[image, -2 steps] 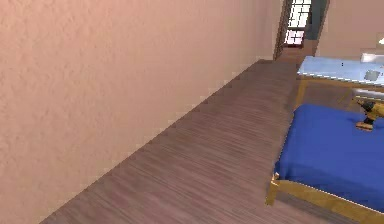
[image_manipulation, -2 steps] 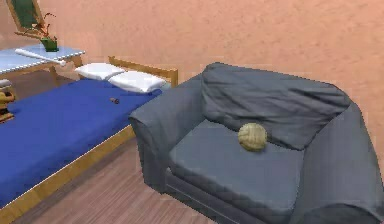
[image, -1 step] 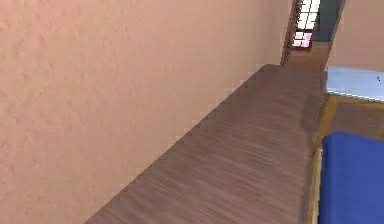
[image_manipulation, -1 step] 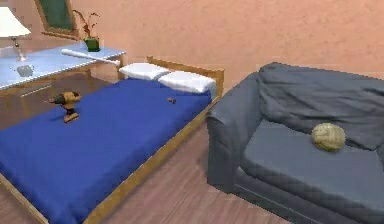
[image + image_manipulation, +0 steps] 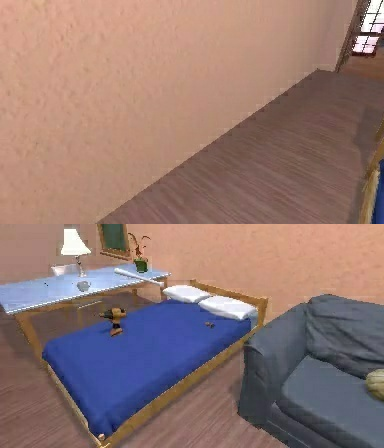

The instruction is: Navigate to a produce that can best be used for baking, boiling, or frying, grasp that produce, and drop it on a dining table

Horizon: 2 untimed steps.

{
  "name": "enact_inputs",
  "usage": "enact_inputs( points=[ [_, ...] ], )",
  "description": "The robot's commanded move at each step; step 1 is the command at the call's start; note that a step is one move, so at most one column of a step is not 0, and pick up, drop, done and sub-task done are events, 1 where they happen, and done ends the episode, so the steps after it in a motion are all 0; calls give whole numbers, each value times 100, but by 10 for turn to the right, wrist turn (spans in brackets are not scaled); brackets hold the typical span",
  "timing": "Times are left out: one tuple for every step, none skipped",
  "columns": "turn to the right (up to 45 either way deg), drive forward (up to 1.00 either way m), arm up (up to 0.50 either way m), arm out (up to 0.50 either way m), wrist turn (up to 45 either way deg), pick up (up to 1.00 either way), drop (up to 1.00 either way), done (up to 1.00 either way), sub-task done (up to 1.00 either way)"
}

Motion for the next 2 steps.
enact_inputs(
  points=[
    [0, 85, 0, 0, 0, 0, 0, 0, 0],
    [420, 0, 0, 0, 0, 0, 0, 0, 0]
  ],
)
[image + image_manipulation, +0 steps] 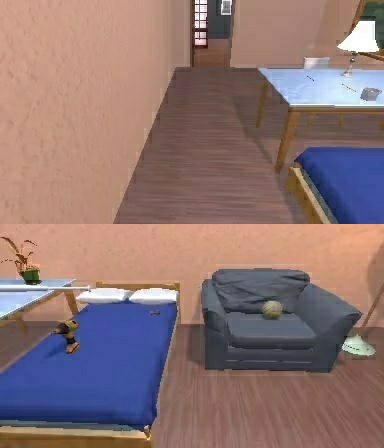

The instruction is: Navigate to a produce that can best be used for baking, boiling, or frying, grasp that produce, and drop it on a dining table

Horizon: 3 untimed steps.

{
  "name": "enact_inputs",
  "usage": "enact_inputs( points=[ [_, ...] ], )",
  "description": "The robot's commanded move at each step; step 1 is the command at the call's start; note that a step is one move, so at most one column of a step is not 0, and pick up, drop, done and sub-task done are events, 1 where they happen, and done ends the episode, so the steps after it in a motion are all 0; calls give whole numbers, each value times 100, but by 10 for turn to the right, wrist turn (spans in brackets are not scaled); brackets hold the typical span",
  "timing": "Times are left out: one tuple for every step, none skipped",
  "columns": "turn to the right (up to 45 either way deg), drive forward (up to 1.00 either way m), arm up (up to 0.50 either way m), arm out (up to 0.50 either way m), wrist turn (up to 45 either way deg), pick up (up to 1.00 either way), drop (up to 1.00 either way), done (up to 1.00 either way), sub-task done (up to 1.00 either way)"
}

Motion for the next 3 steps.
enact_inputs(
  points=[
    [0, 100, 0, 0, 0, 0, 0, 0, 0],
    [0, 100, 0, 0, 0, 0, 0, 0, 0],
    [30, 0, 0, 0, 0, 0, 0, 0, 0]
  ],
)
